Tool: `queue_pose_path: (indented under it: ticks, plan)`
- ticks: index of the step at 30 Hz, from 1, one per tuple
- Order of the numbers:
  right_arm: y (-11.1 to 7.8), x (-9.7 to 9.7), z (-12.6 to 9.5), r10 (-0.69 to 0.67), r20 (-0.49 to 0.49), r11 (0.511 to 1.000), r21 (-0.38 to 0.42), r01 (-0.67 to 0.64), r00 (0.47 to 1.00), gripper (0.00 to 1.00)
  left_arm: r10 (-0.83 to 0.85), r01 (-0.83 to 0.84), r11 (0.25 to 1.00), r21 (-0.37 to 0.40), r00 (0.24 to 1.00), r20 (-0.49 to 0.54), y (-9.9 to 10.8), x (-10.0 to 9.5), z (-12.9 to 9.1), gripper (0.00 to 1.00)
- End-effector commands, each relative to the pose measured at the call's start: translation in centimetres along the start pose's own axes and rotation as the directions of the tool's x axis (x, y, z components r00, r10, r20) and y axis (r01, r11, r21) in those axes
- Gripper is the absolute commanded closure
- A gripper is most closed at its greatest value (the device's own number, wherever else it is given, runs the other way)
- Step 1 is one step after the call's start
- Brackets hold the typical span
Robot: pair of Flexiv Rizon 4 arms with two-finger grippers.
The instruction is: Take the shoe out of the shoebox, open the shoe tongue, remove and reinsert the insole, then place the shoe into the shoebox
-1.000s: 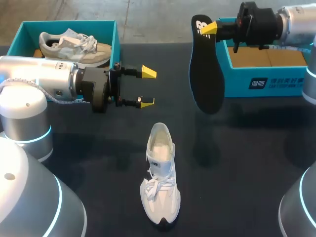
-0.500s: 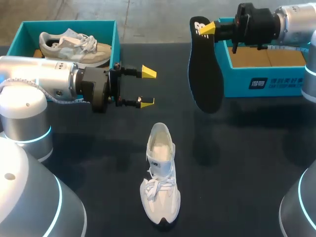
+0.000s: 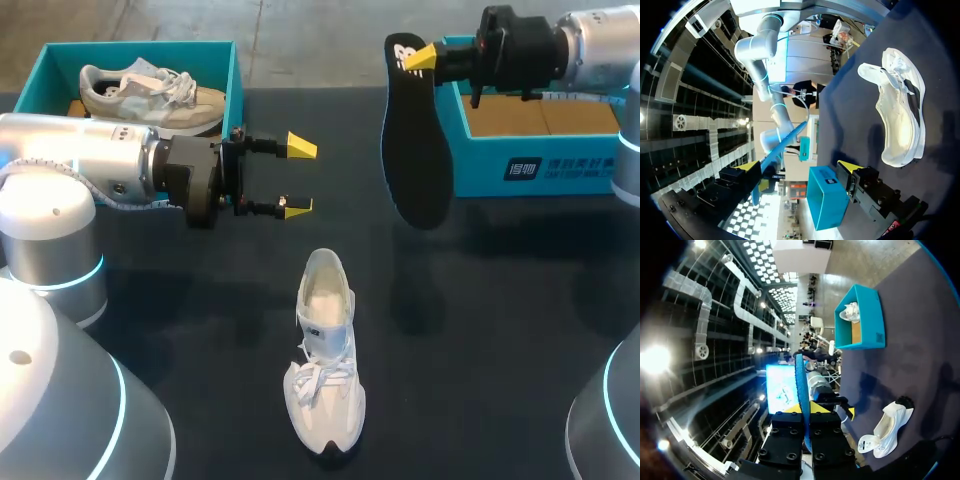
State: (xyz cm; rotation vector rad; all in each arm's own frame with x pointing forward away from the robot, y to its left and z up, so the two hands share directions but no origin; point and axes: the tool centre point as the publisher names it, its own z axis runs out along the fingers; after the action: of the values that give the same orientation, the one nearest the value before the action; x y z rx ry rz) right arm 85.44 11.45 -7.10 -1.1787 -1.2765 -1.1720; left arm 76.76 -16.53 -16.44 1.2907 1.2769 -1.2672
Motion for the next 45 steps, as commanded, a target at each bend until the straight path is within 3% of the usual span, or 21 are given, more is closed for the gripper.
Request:
queue_pose_path:
  ticks: [1,6,16,21,29,45]
  plan:
    - [0.1,-0.1,0.1,0.000,0.000,1.000,0.000,0.000,1.000,1.00,0.002,-0.002,1.000,-0.003,1.000,0.001,0.0,0.1,0.1,0.00]
    - [0.1,-0.1,0.1,0.000,0.000,1.000,0.000,0.000,1.000,1.00,0.002,-0.002,1.000,-0.003,1.000,0.001,0.0,0.1,0.1,0.00]
    - [0.1,-0.1,0.1,0.000,0.000,1.000,0.000,0.000,1.000,1.00,0.106,-0.106,0.994,-0.009,0.990,0.094,2.1,-1.0,1.0,0.00]
    - [0.1,-0.1,0.1,0.000,0.000,1.000,0.000,0.000,1.000,1.00,0.147,-0.150,0.989,0.017,0.982,0.114,2.7,-1.8,2.6,0.00]
    - [0.1,-0.1,0.1,0.000,0.000,1.000,0.000,0.000,1.000,1.00,0.218,-0.223,0.974,0.034,0.969,0.115,2.3,-3.0,5.6,0.00]
    - [0.1,-0.1,0.1,0.000,0.000,1.000,0.000,0.000,1.000,1.00,0.243,-0.249,0.968,0.014,0.956,0.163,0.9,-4.6,7.8,0.00]
